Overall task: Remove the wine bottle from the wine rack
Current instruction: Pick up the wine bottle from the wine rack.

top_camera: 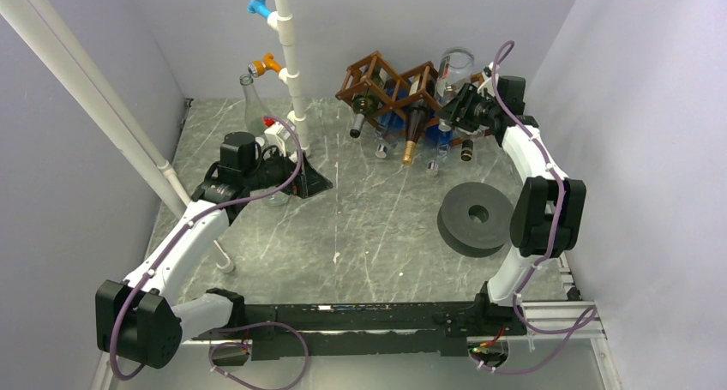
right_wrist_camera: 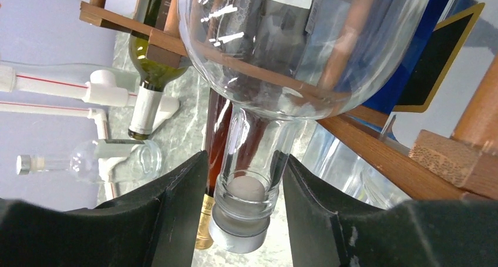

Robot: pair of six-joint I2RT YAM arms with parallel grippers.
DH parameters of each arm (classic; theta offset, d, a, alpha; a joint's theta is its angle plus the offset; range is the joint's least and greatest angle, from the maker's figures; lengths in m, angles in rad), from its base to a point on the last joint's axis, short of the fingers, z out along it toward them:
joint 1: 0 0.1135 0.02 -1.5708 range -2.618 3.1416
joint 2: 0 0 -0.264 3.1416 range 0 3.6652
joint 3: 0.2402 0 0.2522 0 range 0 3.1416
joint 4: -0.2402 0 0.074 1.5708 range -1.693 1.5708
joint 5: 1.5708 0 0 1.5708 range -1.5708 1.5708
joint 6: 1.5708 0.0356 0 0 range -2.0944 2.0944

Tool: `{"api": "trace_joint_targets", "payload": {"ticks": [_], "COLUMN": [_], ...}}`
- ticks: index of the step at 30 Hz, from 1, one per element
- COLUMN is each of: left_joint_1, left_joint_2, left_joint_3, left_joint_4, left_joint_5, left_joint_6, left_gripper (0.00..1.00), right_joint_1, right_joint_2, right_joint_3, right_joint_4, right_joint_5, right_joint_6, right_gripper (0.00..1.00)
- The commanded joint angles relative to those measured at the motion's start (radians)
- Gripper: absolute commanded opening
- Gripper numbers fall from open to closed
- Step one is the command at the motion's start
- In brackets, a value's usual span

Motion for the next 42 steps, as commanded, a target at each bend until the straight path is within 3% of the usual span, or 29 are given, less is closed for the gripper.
{"api": "trace_joint_targets", "payload": {"ticks": [1,26,32,36,39,42], "left_joint_1": [0.006,0.007,0.007,0.007,0.007,0.007], "left_joint_2": [-0.028,-0.019,-0.019,-0.02,-0.02,-0.019], "left_joint_3": [0.034,0.028,0.029,0.029,0.029,0.029], "left_joint_4": [0.026,0.032,0.03,0.028,0.03,0.031], "left_joint_5": [0.006,-0.003,-0.004,-0.006,-0.006,-0.003], "left_joint_6": [0.021,0.026,0.027,0.029,0.027,0.026], "left_gripper": [1.0,0.99,1.0,1.0,1.0,1.0], "right_joint_1": [0.009,0.031,0.04,0.046,0.048,0.055], "right_joint_2": [-0.011,0.073,0.076,0.064,0.056,0.059], "right_joint_3": [0.007,0.058,0.066,0.07,0.084,0.094], "right_joint_4": [0.089,0.079,0.069,0.055,0.038,0.017], "right_joint_5": [-0.027,0.073,0.088,0.111,0.13,0.164], "right_joint_6": [0.045,0.077,0.064,0.041,0.018,0.002], "right_gripper": [0.52,0.51,0.41,0.39,0.39,0.46]}}
